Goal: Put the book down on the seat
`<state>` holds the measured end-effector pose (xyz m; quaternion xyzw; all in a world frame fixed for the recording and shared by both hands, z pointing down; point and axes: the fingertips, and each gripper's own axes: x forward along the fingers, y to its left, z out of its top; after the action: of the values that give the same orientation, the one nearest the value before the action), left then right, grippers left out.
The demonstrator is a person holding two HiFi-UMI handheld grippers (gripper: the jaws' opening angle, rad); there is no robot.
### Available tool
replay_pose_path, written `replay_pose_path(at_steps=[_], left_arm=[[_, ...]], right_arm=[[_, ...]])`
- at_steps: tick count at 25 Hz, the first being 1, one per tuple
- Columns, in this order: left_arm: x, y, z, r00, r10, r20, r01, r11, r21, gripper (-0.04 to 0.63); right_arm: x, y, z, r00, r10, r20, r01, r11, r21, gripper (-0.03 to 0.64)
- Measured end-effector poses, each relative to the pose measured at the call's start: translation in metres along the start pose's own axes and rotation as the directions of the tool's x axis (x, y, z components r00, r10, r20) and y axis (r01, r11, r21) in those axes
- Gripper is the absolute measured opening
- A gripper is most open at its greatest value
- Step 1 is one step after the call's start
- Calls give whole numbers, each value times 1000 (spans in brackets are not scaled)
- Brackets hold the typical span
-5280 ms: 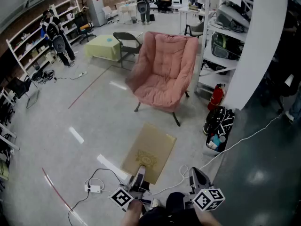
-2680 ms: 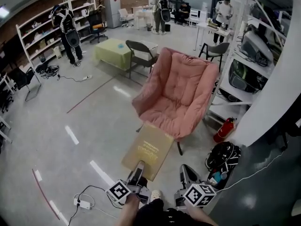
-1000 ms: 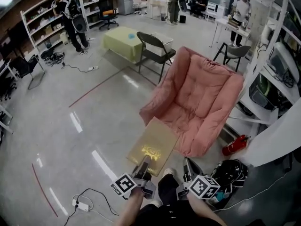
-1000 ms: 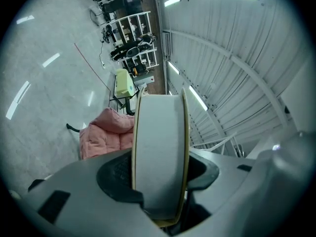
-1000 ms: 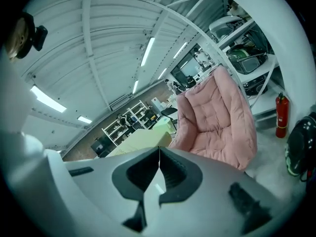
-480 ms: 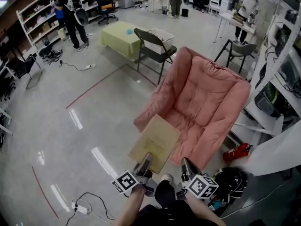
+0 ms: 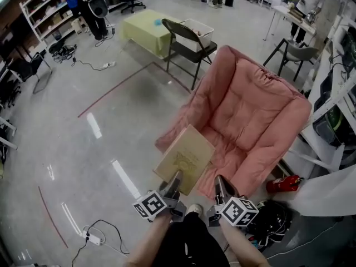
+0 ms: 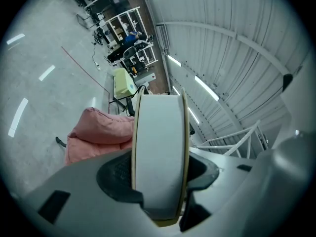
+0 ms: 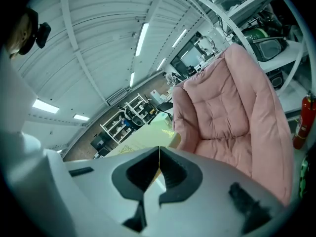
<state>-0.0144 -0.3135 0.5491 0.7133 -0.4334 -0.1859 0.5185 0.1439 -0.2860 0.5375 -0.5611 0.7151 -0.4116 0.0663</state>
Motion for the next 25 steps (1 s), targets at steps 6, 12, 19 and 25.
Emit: replay_pose_path(at_steps=[6, 12, 19, 25], left_arm=[[51, 38, -5, 998, 57, -31, -54, 996, 74, 230], [102, 79, -13, 998, 43, -38, -40, 995, 89, 230], [158, 139, -19, 998, 15, -61, -3, 981, 192, 230], [201, 186, -33, 996, 19, -83, 6, 956, 292, 230]], right_arm=[[39, -33, 6, 1000, -26, -11, 26, 1000, 15, 12], [78, -77, -1, 998, -67, -22, 67, 997, 24, 12], [125, -121, -20, 994, -105, -24, 105, 994, -19, 12], [152, -154, -42, 989, -147, -33, 147, 989, 1, 12]])
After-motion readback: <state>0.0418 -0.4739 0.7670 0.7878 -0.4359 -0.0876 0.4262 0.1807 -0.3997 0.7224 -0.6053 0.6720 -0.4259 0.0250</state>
